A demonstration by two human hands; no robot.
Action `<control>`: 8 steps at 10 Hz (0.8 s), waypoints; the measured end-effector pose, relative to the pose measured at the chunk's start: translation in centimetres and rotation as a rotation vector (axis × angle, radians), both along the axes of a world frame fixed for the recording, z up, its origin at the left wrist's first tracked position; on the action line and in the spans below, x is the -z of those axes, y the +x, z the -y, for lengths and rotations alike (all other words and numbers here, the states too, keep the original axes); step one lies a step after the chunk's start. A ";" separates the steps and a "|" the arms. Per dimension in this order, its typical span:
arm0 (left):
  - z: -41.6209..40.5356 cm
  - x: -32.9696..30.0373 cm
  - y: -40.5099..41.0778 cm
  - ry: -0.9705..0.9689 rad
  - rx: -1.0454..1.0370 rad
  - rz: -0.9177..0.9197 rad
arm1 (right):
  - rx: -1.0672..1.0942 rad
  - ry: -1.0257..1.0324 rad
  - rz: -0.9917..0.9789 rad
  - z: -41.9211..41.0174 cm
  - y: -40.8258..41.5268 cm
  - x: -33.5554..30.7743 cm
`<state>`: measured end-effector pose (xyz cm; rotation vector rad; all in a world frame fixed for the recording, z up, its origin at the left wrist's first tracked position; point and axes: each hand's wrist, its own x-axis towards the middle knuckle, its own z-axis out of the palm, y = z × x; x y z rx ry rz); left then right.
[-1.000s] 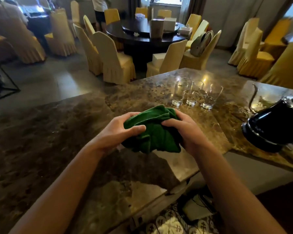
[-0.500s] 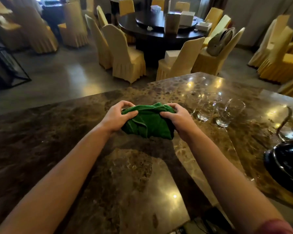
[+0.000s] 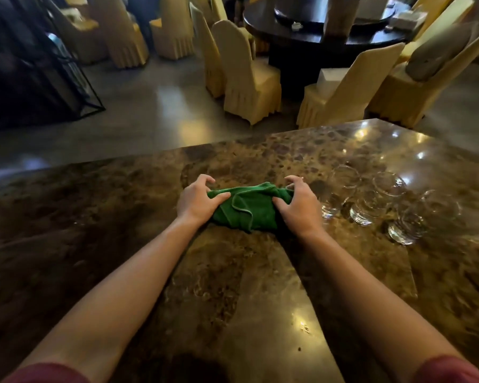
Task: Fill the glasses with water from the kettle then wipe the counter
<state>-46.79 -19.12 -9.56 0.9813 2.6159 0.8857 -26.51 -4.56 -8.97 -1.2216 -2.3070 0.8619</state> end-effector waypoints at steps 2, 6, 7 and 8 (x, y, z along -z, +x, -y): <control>-0.2 0.2 2.5 0.198 0.198 -0.446 | -0.157 0.418 -0.027 1.3 -0.3 0.7; -0.5 2.0 3.6 -0.405 0.500 -0.266 | -0.371 0.201 0.430 1.7 -0.8 2.1; -0.6 0.2 2.4 -0.452 0.530 -0.351 | -0.356 0.069 0.444 2.0 -1.3 -0.9; -0.5 -4.0 -0.4 -0.361 0.516 -0.621 | -0.278 0.045 0.340 2.0 -3.3 -6.2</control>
